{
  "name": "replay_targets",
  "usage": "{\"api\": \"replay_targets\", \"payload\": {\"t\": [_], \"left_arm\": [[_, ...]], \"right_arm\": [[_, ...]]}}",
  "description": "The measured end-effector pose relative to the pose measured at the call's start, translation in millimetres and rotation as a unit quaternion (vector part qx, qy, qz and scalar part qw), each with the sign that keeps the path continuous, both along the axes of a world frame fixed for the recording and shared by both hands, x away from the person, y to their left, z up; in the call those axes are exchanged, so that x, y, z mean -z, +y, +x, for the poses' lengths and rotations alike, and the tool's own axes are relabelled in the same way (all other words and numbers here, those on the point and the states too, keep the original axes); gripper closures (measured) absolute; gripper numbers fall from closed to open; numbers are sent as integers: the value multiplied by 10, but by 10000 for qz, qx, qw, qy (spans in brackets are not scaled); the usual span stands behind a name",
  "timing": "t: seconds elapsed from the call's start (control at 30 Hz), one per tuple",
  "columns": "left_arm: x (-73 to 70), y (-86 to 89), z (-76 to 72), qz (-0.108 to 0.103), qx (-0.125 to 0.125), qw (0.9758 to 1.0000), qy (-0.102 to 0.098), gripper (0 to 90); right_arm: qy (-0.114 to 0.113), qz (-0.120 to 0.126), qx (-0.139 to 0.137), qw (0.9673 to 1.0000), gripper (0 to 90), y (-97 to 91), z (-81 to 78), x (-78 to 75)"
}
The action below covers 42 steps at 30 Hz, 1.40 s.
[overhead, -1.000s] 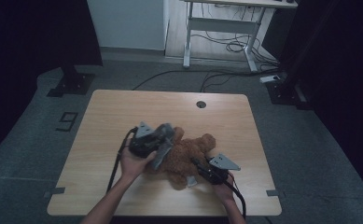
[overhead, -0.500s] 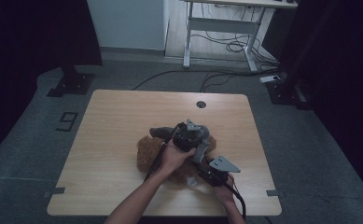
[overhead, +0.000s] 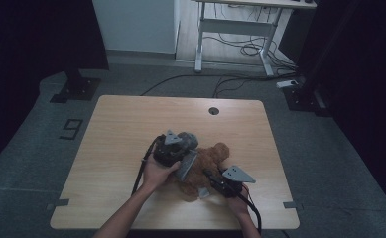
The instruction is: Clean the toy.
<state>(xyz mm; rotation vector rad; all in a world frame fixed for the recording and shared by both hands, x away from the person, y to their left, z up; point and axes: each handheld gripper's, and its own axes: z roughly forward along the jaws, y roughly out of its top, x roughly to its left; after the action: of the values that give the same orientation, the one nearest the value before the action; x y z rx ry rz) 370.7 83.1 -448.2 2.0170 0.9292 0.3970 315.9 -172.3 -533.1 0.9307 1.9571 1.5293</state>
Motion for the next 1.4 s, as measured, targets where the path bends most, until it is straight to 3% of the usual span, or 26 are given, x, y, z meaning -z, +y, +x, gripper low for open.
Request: {"api": "replay_targets", "payload": {"t": [0.17, 0.37, 0.5, 0.83, 0.97, 1.1, 1.2, 1.27, 1.4], "left_arm": [[32, 359, -115, -77, -211, 9997, -78, 822], [84, 638, -215, -47, -416, 9990, -171, 821], [137, 786, -248, -164, -492, 9986, -68, 820], [349, 803, -355, -426, -497, 9977, -182, 839], [407, 832, -430, -544, -458, 9972, -217, 843], [425, 851, -518, -621, -418, 9969, -240, 844], [287, 864, -521, -693, -378, 9967, -167, 839], [151, 822, -485, -704, -337, 9966, -256, 831], [-53, 570, -335, -587, -250, 9972, -395, 823]], "right_arm": [[18, 22, 9, 10000, 657, 0, 0, 1], [22, 44, 12, 10000, 656, -2, 4, 5], [34, 55, 9, 10000, 656, -4, 7, 5], [291, 294, -192, 9990, 568, -65, 38, -26], [396, 270, -323, 9983, 557, -73, 22, -55], [364, 151, -387, 9985, 583, -59, -61, -47], [287, 34, -412, 9987, 600, -47, -138, -35], [201, -65, -420, 9989, 608, -47, -175, -22], [-16, -222, -480, 9986, 613, -36, -221, -2]]}}
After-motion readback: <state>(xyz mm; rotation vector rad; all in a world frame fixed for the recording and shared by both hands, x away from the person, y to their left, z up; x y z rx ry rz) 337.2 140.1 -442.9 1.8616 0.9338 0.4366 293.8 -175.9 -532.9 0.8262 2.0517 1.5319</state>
